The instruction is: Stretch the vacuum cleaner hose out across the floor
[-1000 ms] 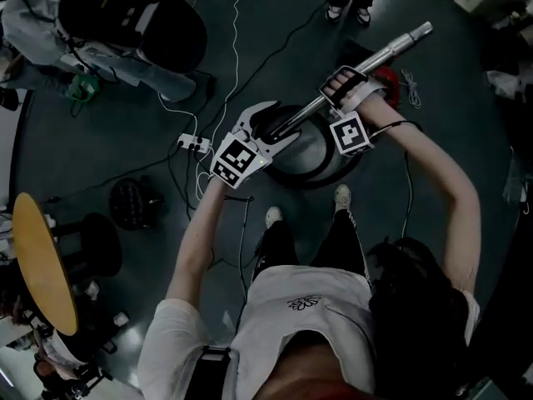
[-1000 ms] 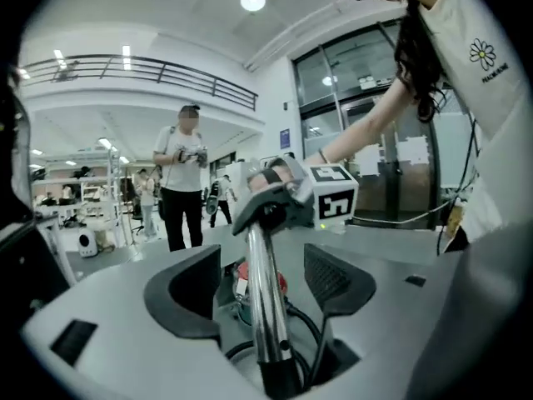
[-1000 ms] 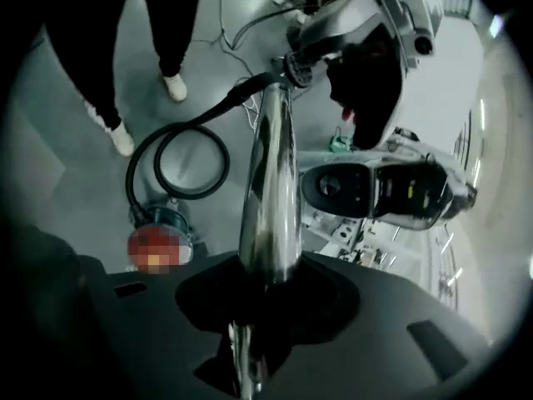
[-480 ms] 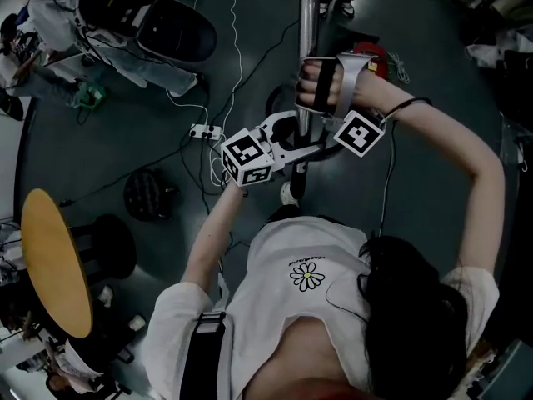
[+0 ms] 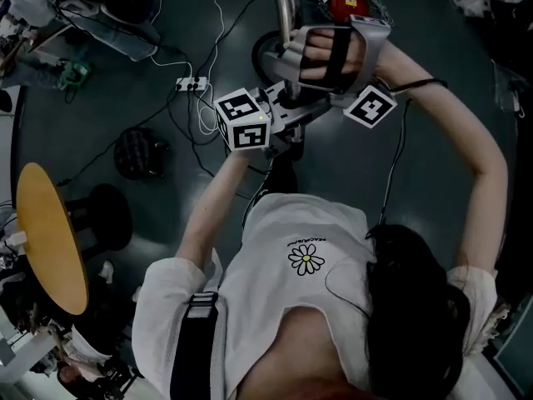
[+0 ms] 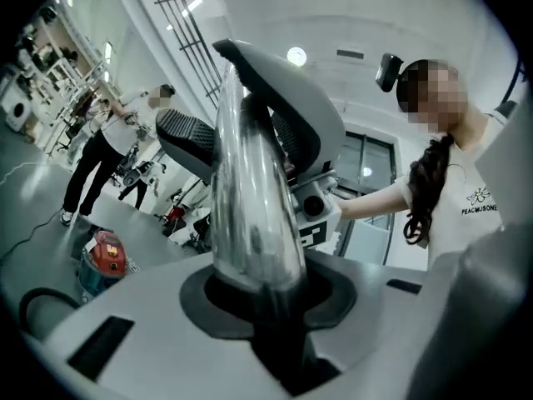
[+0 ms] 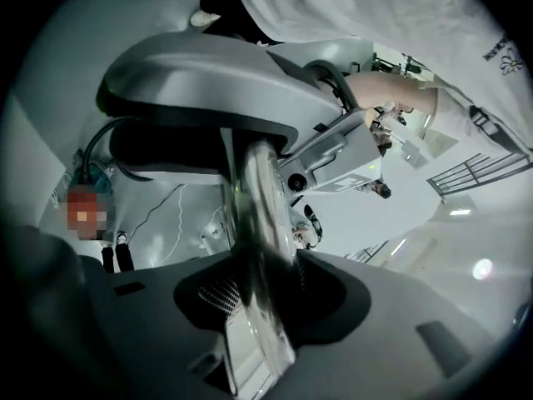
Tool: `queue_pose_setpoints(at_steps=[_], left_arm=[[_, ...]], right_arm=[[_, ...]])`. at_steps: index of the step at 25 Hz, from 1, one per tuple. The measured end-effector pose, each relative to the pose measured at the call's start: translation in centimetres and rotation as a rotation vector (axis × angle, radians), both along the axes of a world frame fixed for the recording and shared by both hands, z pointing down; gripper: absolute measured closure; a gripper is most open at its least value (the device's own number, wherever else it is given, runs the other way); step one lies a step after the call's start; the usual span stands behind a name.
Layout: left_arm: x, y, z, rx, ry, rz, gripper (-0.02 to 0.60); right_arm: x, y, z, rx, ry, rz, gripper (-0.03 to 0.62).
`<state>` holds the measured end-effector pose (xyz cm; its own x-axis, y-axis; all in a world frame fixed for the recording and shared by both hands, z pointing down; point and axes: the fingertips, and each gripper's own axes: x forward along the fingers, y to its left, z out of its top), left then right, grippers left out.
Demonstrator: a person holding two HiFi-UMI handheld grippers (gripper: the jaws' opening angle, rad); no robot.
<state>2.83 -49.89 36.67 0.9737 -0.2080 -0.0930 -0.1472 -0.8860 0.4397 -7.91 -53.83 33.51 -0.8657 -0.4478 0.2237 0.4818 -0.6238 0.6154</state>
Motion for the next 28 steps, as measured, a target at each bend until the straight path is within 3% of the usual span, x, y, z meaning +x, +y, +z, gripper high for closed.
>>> queue_pose_setpoints(at_steps=[5, 8, 10, 12, 15, 17, 18, 19, 20, 22, 23, 24, 25, 26, 27, 28], left_arm=[[3.4, 6.8, -1.7, 0.047, -0.068, 0.117, 0.482], [4.5, 9.1, -2.5, 0.031, -0.095, 0.110, 0.482], [3.9, 9.7, -2.0, 0.002, -0.120, 0.048, 0.497], [2.3, 9.7, -0.8, -0.041, -0.158, -0.033, 0.502], [-0.6, 10.1, -0.6, -0.114, -0.119, -0.126, 0.502], [-1.8, 11.0, -1.5, -0.160, -0.056, -0.173, 0.502], [-2.2, 11.4, -1.9, -0.185, -0.019, -0.190, 0.502], [-2.6, 11.6, -2.2, -0.211, 0.018, -0.203, 0.503], [-3.0, 11.7, -2.4, -0.238, 0.050, -0.213, 0.505], [-3.6, 11.3, -2.1, -0.281, 0.088, -0.225, 0.505], [-3.9, 11.0, -1.9, -0.293, 0.097, -0.228, 0.505], [-4.1, 10.9, -1.8, -0.299, 0.101, -0.232, 0.505], [-4.3, 11.1, -1.9, -0.301, 0.105, -0.237, 0.506], [-4.5, 11.4, -2.0, -0.298, 0.112, -0.242, 0.506], [-4.7, 11.9, -2.3, -0.290, 0.118, -0.245, 0.508], [-5.1, 12.4, -2.4, -0.281, 0.123, -0.249, 0.508]], right_arm=[[4.6, 6.6, -2.8, -0.005, -0.053, -0.026, 0.428], [7.3, 8.3, -5.7, -0.041, -0.119, 0.009, 0.402], [10.5, 7.3, -10.3, -0.045, -0.322, 0.129, 0.398], [15.4, 5.4, -16.1, -0.069, -0.613, 0.303, 0.398], [22.5, 6.1, -19.1, -0.258, -1.017, 0.528, 0.398], [25.8, 9.2, -15.7, -0.522, -1.245, 0.638, 0.398], [27.0, 10.8, -12.6, -0.717, -1.368, 0.697, 0.398], [27.7, 12.2, -8.4, -0.972, -1.507, 0.757, 0.398], [27.8, 13.5, -3.4, -1.291, -1.659, 0.805, 0.399], [26.6, 15.8, 7.4, -2.038, -1.984, 0.783, 0.399], [25.9, 16.8, 12.4, -2.387, -2.164, 0.679, 0.399], [25.5, 17.8, 16.5, -2.660, -2.365, 0.507, 0.399], [25.4, 18.9, 20.0, -2.842, -2.573, 0.294, 0.399], [25.2, 19.9, 23.0, -2.965, -2.747, 0.091, 0.399], [24.6, 20.8, 25.6, -3.061, -2.864, -0.060, 0.399], [23.7, 21.5, 27.8, -3.145, -2.927, -0.143, 0.399]])
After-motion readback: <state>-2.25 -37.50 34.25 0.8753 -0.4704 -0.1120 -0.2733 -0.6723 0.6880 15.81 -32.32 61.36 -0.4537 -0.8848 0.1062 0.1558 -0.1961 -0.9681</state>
